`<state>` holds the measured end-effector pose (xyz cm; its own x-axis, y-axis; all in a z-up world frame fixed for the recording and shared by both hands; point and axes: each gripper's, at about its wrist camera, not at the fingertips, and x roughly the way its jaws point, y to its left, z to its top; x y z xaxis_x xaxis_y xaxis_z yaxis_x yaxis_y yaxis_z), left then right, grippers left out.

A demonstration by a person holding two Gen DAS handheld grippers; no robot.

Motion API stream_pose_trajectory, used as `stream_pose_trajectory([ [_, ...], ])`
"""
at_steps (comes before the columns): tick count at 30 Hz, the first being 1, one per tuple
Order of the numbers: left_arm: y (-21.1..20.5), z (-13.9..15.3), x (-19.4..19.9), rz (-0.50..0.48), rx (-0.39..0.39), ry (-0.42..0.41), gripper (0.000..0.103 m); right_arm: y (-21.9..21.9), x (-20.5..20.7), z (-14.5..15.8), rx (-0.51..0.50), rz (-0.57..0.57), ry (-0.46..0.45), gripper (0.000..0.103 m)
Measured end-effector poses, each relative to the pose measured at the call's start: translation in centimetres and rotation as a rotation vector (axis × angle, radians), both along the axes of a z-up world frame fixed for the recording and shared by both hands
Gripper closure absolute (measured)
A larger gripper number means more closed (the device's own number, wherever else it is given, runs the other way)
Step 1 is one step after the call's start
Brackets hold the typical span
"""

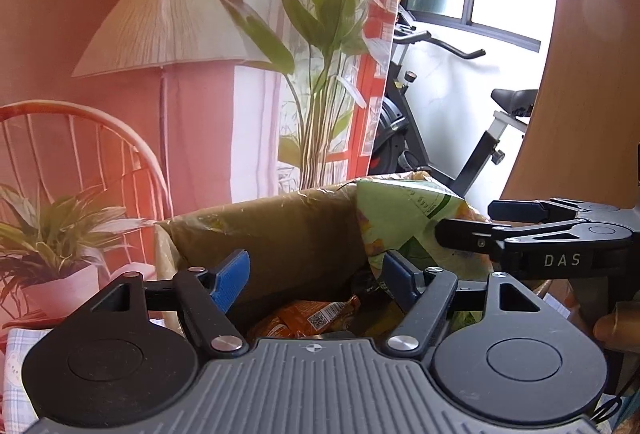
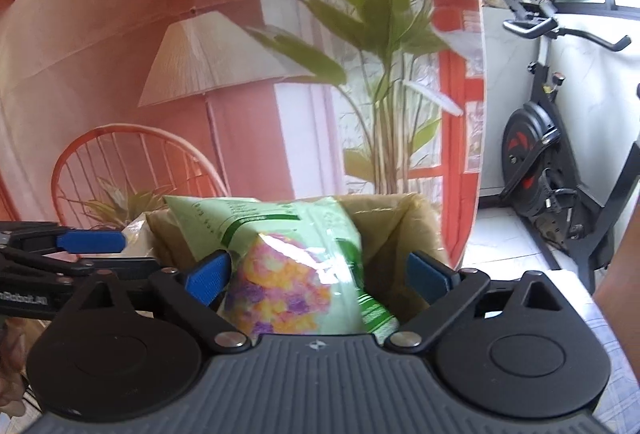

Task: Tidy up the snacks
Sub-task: 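Lower both packets into the box and open both tools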

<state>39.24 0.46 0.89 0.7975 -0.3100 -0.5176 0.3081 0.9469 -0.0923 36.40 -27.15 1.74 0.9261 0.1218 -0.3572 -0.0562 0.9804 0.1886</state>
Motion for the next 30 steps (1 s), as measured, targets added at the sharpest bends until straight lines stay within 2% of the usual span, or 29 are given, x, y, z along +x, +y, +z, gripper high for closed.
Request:
stream_pose_trajectory([
  [3,0.2,0.3,-0.5,0.009,-0.011,-0.003,0.027,-0.2,-0.7,0.3,-0.012,0.008,-0.017,0.011],
  [5,0.5,0.4,-0.8,0.015,-0.022,-0.008,0.027,0.1,-1.1,0.6,-0.029,0.021,-0.031,0.028],
  [8,0.7,0.4,-1.2,0.018,-0.034,-0.01,0.027,0.6,-1.0,1.1,-0.034,0.037,-0.031,0.045],
  [9,0.8,0.4,-1.3,0.017,-0.034,-0.011,0.027,0.8,-0.6,1.1,-0.031,0.047,-0.016,0.049],
  [10,0.9,0.4,-1.4,0.017,-0.035,-0.013,0.027,0.9,-0.2,1.2,-0.025,0.058,0.003,0.058],
  [12,1.1,0.3,-1.4,0.018,-0.035,-0.013,0.027,1.1,1.0,1.3,-0.027,0.065,0.066,0.065],
  [15,1.4,0.3,-1.3,0.025,-0.048,-0.008,0.027,1.3,3.7,0.5,-0.009,0.062,0.212,0.066],
  [22,2.2,0.2,-1.7,0.03,-0.066,-0.01,0.027,1.5,7.3,-0.8,0.055,0.026,0.391,0.067],
  [27,2.6,0.1,-2.0,0.032,-0.071,-0.011,0.027,0.4,8.3,-2.1,0.083,-0.051,0.483,0.067],
  [30,2.7,0.2,-2.2,0.028,-0.072,-0.015,0.027,-0.1,7.7,-2.2,0.098,-0.073,0.48,0.066],
])
